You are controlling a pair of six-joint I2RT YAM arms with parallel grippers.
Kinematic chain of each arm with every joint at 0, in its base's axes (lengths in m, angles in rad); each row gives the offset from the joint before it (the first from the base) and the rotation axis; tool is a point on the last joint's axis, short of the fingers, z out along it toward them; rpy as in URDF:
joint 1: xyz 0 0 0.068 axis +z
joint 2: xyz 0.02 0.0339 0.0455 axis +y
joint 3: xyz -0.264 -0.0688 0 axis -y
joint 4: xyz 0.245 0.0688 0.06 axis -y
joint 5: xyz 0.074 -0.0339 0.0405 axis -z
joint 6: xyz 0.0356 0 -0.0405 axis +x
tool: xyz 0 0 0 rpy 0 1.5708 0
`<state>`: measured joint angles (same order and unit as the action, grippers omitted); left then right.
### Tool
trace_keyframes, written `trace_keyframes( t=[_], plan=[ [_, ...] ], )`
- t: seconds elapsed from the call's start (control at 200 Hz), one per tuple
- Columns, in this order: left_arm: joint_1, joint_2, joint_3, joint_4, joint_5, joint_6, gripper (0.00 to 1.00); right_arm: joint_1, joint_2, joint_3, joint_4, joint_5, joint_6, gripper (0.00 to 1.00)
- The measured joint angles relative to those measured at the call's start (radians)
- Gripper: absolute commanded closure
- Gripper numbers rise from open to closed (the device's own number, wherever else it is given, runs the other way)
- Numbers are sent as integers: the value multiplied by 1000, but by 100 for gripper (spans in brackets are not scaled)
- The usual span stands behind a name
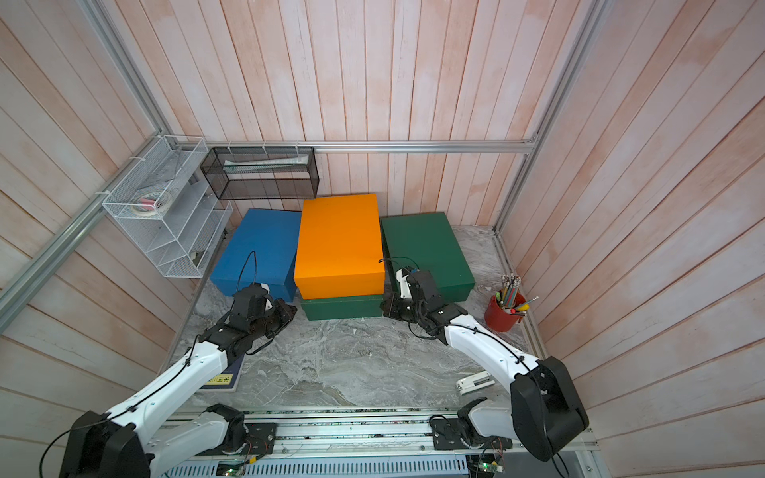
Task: Stack the shoeboxes
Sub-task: Move the shoeboxes to the center of the board, then pick up the shoebox from the center of the board.
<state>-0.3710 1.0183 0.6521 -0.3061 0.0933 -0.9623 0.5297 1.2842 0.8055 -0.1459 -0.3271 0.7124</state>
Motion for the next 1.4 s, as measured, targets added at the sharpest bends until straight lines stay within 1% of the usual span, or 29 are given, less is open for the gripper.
trace_keyframes(
  t=[0.07,0.145,0.265,0.325,0.395,0.495,0.51,0.545,0.61,0.645,0.675,0.7,0.79,0.85,0.93,1.01,1.265,1.4],
  plan=[
    [-65,-82,33,-69,-56,-12,88,-16,-29,15,-66,17,-21,100],
    [-137,-146,79,-122,-118,-30,88,-55,-58,42,-130,33,-47,100],
    [-237,-173,142,-148,-200,-56,88,-145,-92,113,-225,60,-97,100],
    [-305,-134,180,-145,-235,-60,88,-207,-101,160,-261,71,-129,100],
    [-401,-23,263,-137,-270,-51,86,-287,-98,225,-291,72,-167,100],
    [-526,195,441,-127,-316,0,71,-408,-71,315,-316,59,-218,100],
    [-541,224,466,-126,-320,21,67,-424,-64,327,-316,56,-225,98],
    [-582,300,538,-123,-334,51,61,-464,-45,353,-319,47,-240,91],
    [-640,411,653,-120,-346,94,51,-530,-6,388,-321,21,-259,70],
    [-665,465,712,-121,-347,118,44,-561,16,402,-322,4,-267,62],
    [-680,500,752,-122,-348,132,37,-590,40,415,-324,-17,-279,57],
    [-689,528,784,-124,-348,134,33,-612,59,426,-327,-37,-291,55],
    [-700,601,858,-124,-342,160,24,-679,147,477,-336,-100,-303,48],
    [-700,634,885,-124,-334,172,20,-710,209,517,-344,-126,-313,45],
    [-699,679,919,-129,-317,171,18,-726,277,561,-352,-136,-326,42],
    [-702,731,962,-129,-300,173,18,-726,318,580,-351,-135,-323,41],
    [-727,932,1094,-116,-246,164,17,-726,356,604,-336,-109,-312,41],
    [-724,1050,1149,-122,-247,148,15,-726,388,629,-319,-102,-313,41]
  ],
)
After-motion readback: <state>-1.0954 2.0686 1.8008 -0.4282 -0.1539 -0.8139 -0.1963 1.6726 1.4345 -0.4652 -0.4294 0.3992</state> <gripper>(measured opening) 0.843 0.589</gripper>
